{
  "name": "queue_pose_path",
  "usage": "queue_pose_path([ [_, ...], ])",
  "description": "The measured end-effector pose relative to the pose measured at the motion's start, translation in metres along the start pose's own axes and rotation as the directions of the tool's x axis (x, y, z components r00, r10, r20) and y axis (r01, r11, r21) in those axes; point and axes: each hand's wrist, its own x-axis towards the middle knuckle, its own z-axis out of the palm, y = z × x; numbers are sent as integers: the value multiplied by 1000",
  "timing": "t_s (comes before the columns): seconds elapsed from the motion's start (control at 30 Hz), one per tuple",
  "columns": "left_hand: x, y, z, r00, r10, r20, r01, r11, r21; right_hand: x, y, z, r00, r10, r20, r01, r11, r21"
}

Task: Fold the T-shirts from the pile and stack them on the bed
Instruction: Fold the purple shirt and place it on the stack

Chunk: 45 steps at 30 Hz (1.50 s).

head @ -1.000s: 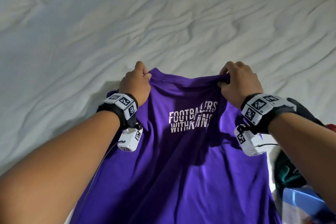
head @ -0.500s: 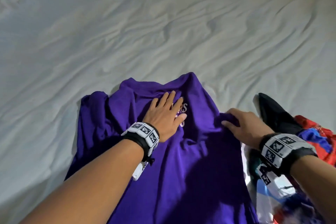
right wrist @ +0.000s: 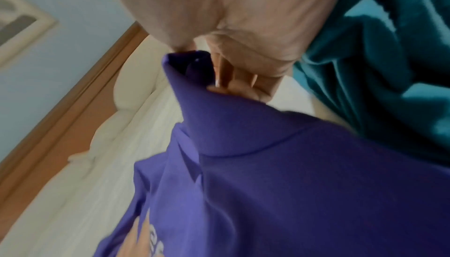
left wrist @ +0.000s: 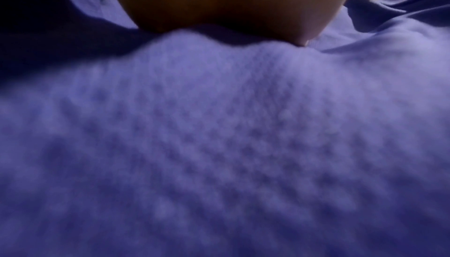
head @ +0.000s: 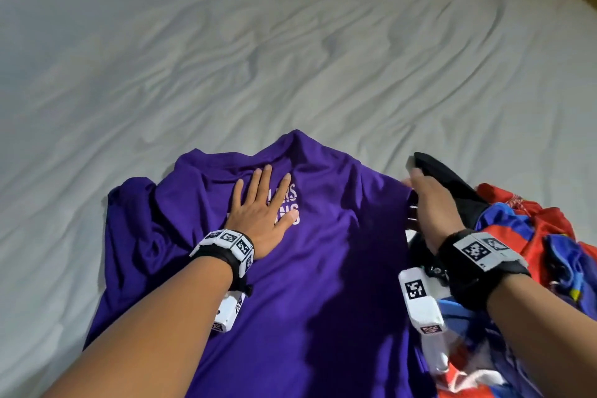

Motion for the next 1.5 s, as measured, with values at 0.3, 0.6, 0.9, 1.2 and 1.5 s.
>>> queue_pose_path([
  [0.3, 1, 2, 1, 1000, -13, 13, 13, 1000, -17, -14, 10, 32, 874, -67, 481, 409, 636, -655],
  [0.6, 2, 3, 11, 999, -28, -45, 30, 999, 37, -11, 8, 38, 860, -93, 502, 281, 907, -313],
  [0.9, 2, 3, 12, 999, -29, -37, 30, 999, 20, -7, 10, 66, 920, -54, 388, 263, 819, -509],
  [1.2, 1, 3, 13, 997, -25, -70, 23, 999, -39, -9, -8, 91, 945, -287, 157, 318, 917, -239],
  [1.5, 5, 5, 15, 998, -38, -54, 37, 999, -10, 22, -51, 32, 937, -165, 308, 316, 778, -543],
])
